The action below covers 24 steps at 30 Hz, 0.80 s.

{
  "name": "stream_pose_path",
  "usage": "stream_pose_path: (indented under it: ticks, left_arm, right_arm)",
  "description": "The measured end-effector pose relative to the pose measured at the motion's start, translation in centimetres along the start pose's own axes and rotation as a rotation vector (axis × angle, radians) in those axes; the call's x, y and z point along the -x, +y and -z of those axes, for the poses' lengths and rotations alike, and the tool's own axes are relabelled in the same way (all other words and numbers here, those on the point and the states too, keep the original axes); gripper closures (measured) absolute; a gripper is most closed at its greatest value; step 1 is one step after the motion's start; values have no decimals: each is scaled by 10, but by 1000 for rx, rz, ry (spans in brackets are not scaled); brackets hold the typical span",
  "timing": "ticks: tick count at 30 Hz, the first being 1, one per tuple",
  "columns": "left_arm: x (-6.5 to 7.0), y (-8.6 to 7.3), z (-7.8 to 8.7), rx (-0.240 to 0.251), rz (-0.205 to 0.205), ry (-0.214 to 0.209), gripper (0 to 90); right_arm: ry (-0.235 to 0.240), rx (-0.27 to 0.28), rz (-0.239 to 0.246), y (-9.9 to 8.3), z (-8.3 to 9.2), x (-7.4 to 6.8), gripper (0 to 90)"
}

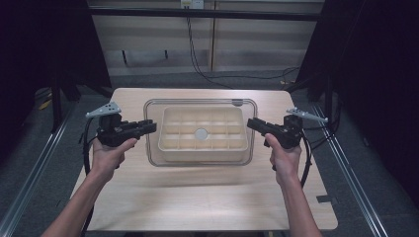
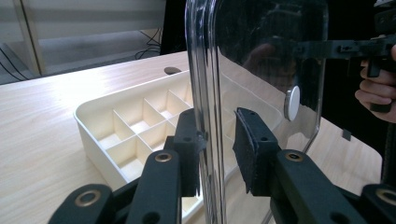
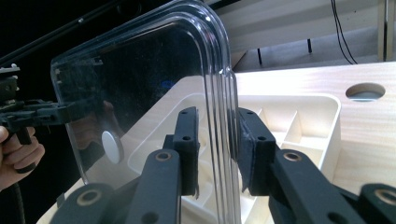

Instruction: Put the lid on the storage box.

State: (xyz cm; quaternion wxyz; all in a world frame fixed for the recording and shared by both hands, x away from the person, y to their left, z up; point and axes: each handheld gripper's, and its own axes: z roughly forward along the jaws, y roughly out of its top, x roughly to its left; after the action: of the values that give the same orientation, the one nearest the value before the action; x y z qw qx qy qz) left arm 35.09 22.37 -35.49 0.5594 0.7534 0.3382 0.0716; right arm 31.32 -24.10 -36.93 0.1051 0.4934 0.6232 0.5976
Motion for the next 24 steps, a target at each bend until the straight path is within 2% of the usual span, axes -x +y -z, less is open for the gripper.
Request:
stream_pose_path:
  ticks: [2, 12, 24]
  left_arm:
    - [-4, 3, -3, 2, 7, 8, 708]
    - [-20, 13, -12, -1, 29, 38, 699]
    - [-33, 28, -31, -28, 27, 62, 685]
  right_arm:
    - [0, 19, -9, 7, -4, 1, 719]
    - [-7, 12, -24, 18, -21, 8, 719]
    - [-22, 8, -41, 29, -35, 22, 721]
